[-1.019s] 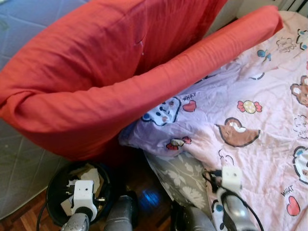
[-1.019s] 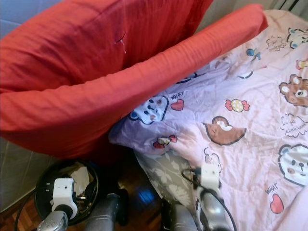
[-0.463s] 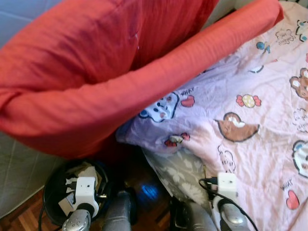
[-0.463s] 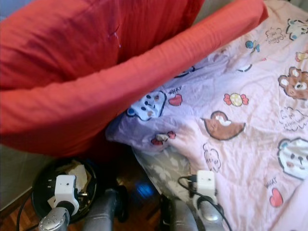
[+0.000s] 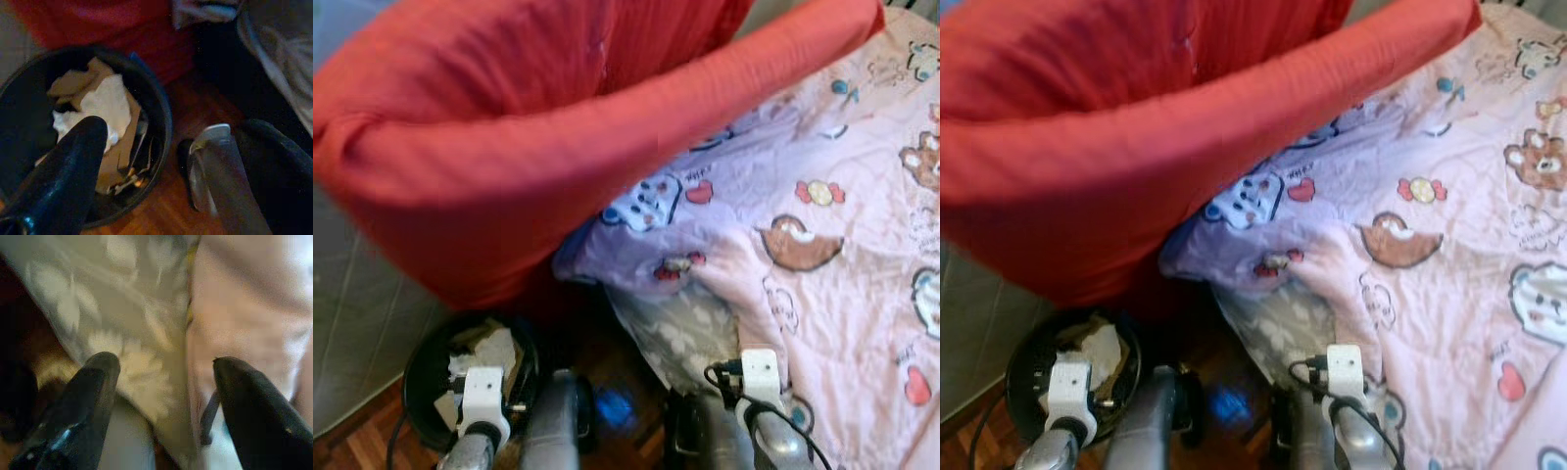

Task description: Clean up the room

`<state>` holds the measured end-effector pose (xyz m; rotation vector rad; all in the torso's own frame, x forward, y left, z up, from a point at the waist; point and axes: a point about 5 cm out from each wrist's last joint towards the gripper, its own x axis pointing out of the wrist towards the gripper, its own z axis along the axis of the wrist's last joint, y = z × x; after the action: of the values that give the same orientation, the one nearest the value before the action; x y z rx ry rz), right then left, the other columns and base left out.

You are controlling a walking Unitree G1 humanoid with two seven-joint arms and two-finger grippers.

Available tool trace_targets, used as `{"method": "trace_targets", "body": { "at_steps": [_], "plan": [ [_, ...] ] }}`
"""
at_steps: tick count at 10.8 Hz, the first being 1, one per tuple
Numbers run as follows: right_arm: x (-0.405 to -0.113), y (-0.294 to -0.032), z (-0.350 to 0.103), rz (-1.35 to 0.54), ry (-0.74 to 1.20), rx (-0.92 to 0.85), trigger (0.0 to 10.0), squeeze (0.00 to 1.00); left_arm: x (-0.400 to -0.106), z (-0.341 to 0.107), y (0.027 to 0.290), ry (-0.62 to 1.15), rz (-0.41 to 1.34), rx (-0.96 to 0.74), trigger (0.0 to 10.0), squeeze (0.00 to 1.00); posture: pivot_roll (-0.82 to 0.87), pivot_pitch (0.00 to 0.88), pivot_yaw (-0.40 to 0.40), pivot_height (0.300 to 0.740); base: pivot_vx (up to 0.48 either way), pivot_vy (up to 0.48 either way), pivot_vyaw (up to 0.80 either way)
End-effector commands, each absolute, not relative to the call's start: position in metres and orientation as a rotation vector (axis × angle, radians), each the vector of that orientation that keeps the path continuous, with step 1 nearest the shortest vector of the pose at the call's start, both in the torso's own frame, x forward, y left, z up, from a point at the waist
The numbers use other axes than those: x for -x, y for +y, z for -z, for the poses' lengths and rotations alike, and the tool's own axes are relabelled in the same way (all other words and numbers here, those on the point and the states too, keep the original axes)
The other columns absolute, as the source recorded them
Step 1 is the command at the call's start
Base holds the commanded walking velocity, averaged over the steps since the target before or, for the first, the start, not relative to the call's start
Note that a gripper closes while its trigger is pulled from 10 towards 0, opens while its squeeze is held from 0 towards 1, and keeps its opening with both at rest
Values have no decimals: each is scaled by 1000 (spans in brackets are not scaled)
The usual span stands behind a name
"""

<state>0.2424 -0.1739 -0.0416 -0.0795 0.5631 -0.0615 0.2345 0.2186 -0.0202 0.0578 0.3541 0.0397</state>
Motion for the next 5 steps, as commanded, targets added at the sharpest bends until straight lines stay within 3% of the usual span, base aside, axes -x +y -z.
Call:
{"method": "trace_targets", "body": {
  "at_steps": [1,5],
  "plan": [
    [-239,-174,45,60,600,83,10000,0,-213,36,222,435,-64,-52,10000,0,224,387,-33,640,0,0,0],
    [-255,-172,34,54,547,74,10000,0,-212,36,223,434,-65,-53,10000,0,227,392,-31,640,0,0,0]
  ]
}}
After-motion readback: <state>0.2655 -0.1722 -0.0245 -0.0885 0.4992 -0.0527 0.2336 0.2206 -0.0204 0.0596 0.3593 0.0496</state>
